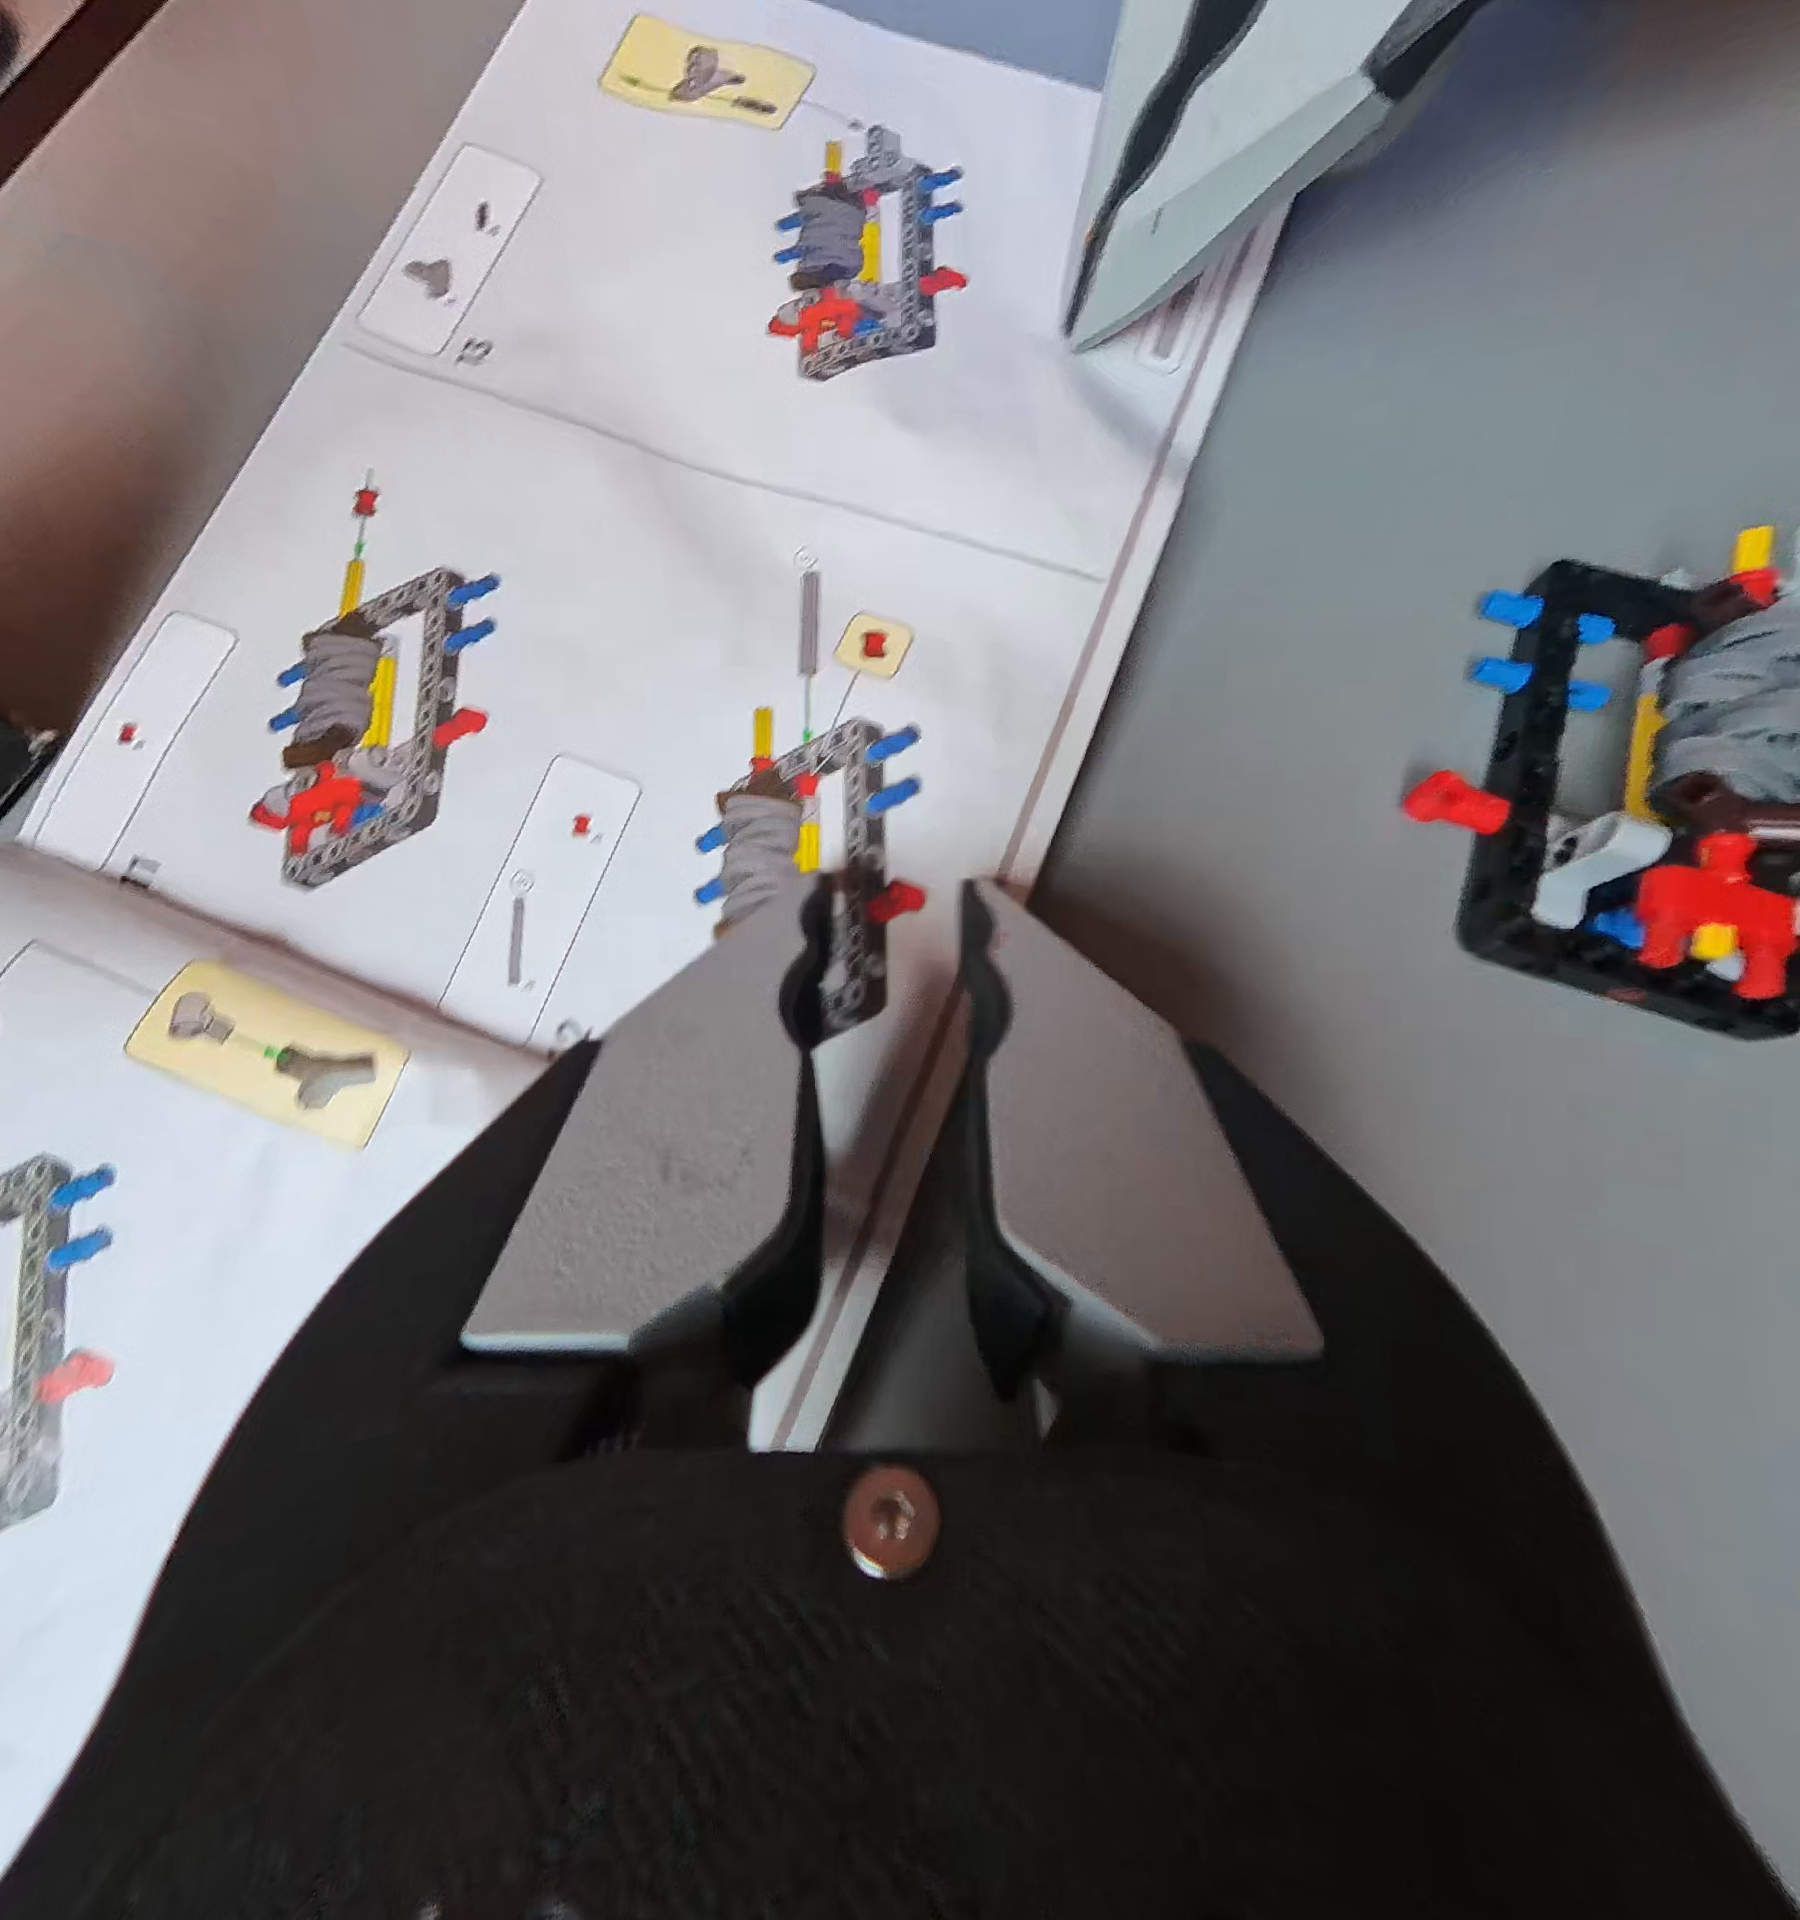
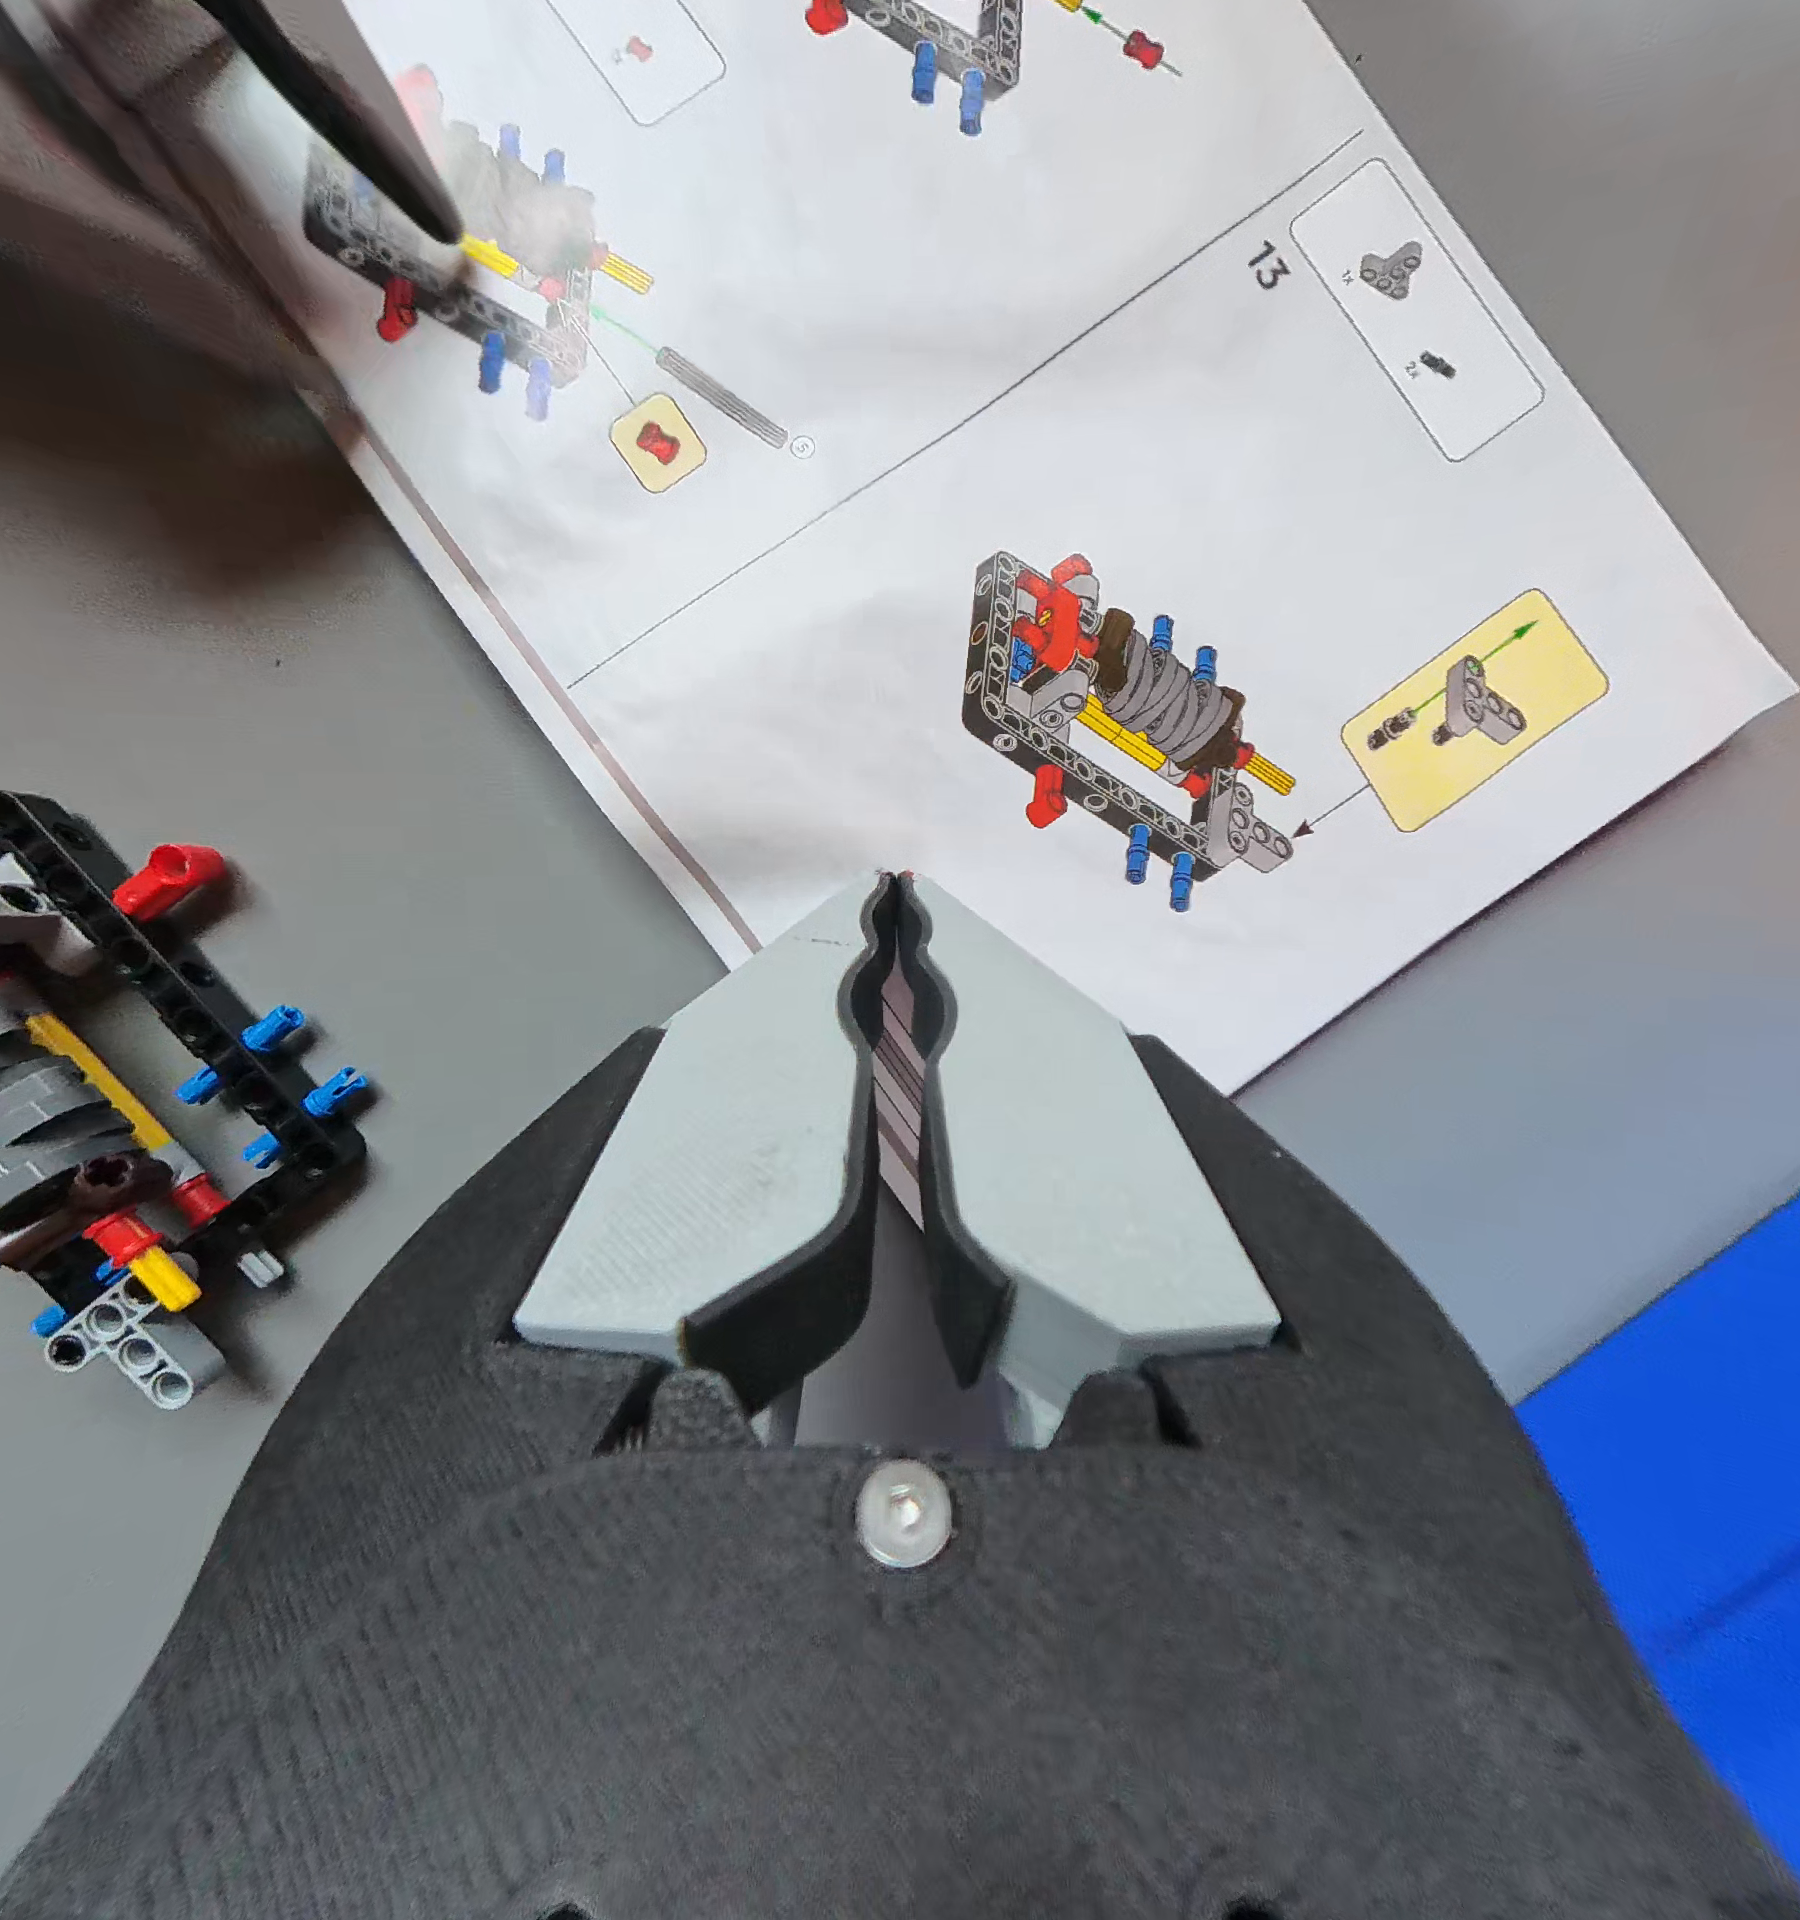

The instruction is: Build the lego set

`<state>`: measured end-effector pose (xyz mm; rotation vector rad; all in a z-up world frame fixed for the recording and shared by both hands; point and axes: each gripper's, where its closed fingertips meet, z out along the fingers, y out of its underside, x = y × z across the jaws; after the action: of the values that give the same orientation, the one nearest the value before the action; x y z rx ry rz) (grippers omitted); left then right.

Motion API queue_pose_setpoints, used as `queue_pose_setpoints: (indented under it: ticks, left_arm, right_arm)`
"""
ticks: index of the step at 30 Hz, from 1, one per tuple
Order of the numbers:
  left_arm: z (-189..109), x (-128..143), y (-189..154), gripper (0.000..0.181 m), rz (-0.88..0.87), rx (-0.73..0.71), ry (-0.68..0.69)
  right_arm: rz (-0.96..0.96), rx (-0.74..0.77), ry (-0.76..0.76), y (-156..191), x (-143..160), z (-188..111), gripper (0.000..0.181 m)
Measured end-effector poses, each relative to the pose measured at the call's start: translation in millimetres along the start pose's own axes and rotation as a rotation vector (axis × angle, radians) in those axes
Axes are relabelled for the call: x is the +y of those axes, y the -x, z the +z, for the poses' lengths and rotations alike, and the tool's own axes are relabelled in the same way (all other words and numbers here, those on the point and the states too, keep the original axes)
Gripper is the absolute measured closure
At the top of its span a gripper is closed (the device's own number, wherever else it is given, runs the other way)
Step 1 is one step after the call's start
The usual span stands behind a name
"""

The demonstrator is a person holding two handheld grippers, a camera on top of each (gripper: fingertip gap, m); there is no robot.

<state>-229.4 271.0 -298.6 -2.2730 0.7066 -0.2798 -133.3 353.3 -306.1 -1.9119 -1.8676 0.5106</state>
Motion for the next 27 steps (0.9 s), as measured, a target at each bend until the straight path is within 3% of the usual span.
queue_pose_setpoints:
  ticks: [2,6,10,27]
  left_arm:
    - [4,-14,-13,0.131,0.008,0.048,-0.018]
    - [20,-34,-23,0.12,0.071,0.041,-0.011]
    - [41,-35,-26,0.119,0.134,-0.007,0.067]
    - [43,-59,-22,0.122,0.248,-0.151,-0.051]
  right_arm:
    - [0.034,-0.023,-0.019,0,0,0,0.181]
    - [0.074,-0.053,-0.043,0,0,0,0.181]
    - [0.08,-0.057,-0.057,0,0,0,0.181]
    - [0.082,-0.068,-0.058,0,0,-1,0.181]
